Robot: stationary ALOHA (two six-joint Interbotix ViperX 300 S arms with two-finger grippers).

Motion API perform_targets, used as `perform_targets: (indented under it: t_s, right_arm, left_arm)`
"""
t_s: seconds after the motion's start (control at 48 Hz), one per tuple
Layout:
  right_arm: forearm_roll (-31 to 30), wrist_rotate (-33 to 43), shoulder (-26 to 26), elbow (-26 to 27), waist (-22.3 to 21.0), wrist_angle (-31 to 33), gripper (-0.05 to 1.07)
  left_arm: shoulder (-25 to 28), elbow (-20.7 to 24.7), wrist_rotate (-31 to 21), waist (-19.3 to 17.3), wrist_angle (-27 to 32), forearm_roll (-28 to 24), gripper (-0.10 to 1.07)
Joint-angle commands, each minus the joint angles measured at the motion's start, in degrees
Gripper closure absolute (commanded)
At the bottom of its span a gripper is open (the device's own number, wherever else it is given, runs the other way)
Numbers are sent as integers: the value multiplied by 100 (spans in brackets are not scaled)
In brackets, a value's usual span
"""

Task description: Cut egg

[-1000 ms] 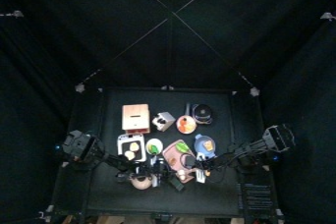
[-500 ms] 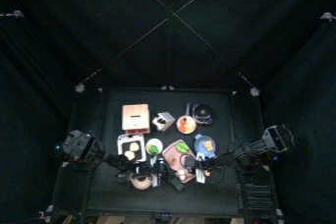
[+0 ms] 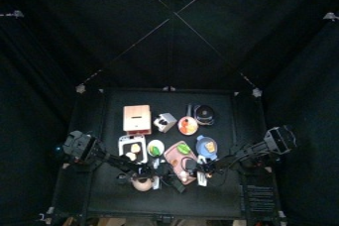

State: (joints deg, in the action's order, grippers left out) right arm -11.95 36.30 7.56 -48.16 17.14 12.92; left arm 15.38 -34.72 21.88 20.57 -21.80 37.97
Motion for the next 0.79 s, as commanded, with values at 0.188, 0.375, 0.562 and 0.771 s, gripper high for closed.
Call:
perform_targets:
  t_s: [0.188, 0.375, 0.562, 0.771]
  right_arm:
    - [70, 18, -26, 70, 9, 9, 64]
    - [149, 18, -105, 35, 9, 9, 64]
    - [149, 18, -176, 26, 9, 9, 64]
    - [149, 18, -176, 35, 9, 9, 64]
  left_arm:
    - [-141, 141, 26, 9, 492, -26, 60]
    - [-70, 185, 26, -18, 527, -114, 60]
    - [-26, 185, 35, -79, 527, -123, 60]
    - [35, 185, 26, -105, 527, -158, 60]
